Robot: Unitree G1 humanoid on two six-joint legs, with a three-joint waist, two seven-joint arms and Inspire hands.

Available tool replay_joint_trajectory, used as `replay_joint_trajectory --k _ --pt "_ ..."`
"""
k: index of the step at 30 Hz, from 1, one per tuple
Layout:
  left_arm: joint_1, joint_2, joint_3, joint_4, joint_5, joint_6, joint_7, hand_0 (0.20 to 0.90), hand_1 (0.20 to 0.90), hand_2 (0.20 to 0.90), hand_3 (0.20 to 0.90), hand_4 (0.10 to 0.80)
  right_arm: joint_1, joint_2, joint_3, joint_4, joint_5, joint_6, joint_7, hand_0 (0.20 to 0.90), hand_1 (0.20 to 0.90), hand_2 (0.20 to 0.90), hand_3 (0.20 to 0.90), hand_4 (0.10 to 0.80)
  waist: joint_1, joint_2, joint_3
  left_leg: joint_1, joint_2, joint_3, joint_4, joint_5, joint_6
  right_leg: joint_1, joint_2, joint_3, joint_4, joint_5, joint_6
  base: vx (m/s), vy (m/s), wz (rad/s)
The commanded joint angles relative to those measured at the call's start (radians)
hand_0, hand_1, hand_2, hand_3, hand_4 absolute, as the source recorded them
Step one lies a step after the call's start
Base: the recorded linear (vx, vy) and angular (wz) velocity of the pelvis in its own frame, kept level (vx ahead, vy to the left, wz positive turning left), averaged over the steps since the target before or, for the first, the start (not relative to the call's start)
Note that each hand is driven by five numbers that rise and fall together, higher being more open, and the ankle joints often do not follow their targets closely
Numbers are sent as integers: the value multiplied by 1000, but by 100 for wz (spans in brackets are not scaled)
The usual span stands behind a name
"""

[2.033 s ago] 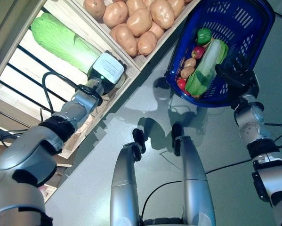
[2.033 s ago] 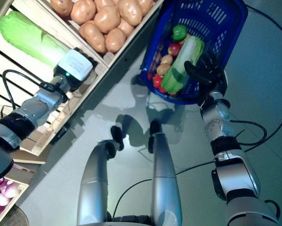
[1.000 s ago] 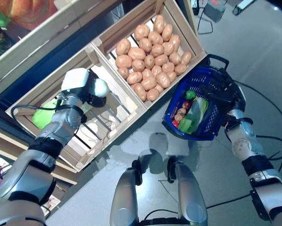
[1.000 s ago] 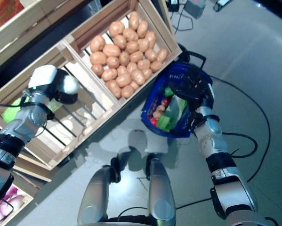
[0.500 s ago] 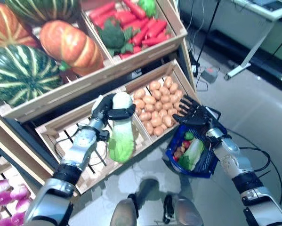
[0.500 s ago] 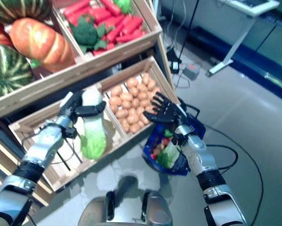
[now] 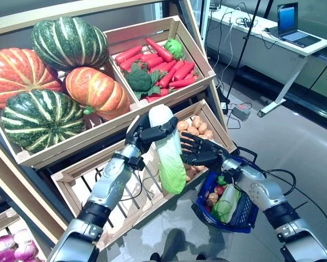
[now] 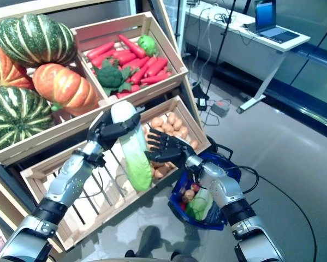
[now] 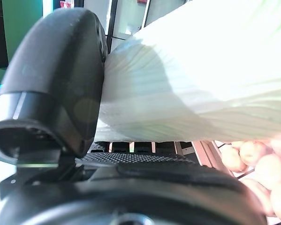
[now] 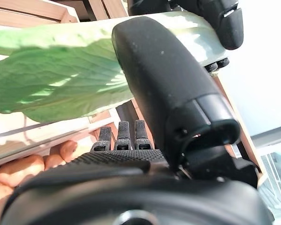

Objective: Put vegetables into the basket

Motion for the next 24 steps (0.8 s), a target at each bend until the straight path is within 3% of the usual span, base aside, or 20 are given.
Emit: replay_joint_trajectory --k 1,10,19,24 --pt "-89 -44 -6 -74 -26 -121 -44 300 300 300 300 400 -42 48 -6 -113 48 -23 103 900 900 900 900 800 -2 -23 -98 21 -44 33 1 -107 15 1 18 10 1 -28 -36 0 0 0" --pt "-87 -64 -33 -91 -66 -98 -96 300 300 300 300 400 -28 69 29 -171 121 31 192 900 900 900 900 800 0 -27 -96 40 -40 42 1 -119 20 16 21 14 1 -38 -38 0 0 0" --pt "-84 -96 -57 -60 -335 22 -400 300 300 300 300 400 -25 108 70 -201 249 183 503 900 900 900 900 800 2 -28 -109 63 -37 45 1 -128 20 38 23 24 1 -43 -40 0 0 0" --pt "-91 -124 -48 14 -451 91 -563 300 300 300 300 400 -41 151 63 -172 369 241 591 900 900 900 900 800 3 -28 -119 73 -36 45 1 -131 20 46 22 29 1 -44 -41 0 0 0"
